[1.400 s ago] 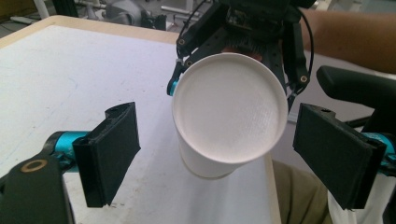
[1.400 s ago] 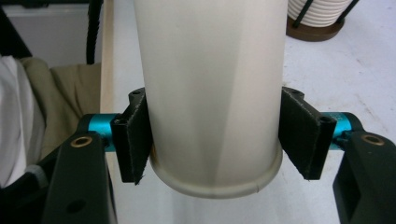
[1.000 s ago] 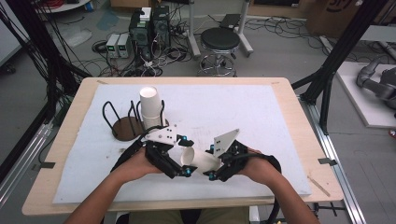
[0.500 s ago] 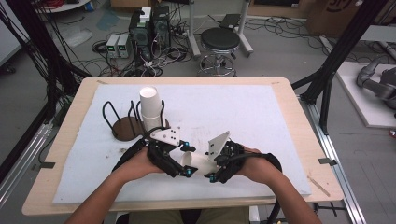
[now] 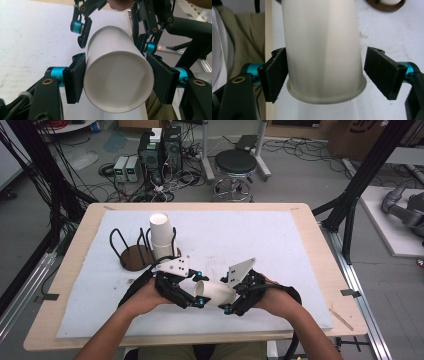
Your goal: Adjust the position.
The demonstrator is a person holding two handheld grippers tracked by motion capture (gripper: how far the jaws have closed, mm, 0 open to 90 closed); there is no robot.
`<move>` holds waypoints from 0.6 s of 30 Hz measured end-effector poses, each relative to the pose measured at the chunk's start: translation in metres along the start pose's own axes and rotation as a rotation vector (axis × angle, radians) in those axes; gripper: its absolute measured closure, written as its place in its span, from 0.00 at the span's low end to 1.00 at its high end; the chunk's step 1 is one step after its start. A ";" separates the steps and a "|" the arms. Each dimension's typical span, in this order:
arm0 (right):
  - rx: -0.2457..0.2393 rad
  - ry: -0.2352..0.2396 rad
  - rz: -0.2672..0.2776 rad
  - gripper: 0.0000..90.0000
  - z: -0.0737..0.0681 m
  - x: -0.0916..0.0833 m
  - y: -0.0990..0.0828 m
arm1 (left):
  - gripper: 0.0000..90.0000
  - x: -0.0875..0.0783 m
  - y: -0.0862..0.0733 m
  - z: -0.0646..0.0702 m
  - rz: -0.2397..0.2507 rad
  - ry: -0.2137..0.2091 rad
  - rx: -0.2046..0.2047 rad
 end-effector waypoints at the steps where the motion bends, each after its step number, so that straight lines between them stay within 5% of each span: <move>1: 0.003 -0.013 0.032 0.23 0.001 -0.003 0.001 | 0.39 -0.001 0.000 -0.001 0.006 -0.001 0.002; 13: 0.120 -0.047 0.303 0.23 0.003 -0.028 0.000 | 0.39 -0.007 -0.005 -0.005 0.137 -0.024 -0.040; 18: 0.172 -0.071 0.373 0.23 0.004 -0.036 -0.007 | 0.39 -0.008 -0.008 -0.007 0.188 -0.032 -0.041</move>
Point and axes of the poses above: each handheld gripper's, and its own axes: x roughly forward along the jaws, y roughly out of its top, z roughly to its right, the point moved 8 cm from there along x, roughly forward along the jaws, and after that the axes turned 12 degrees about -x, right-handed, at the moved point
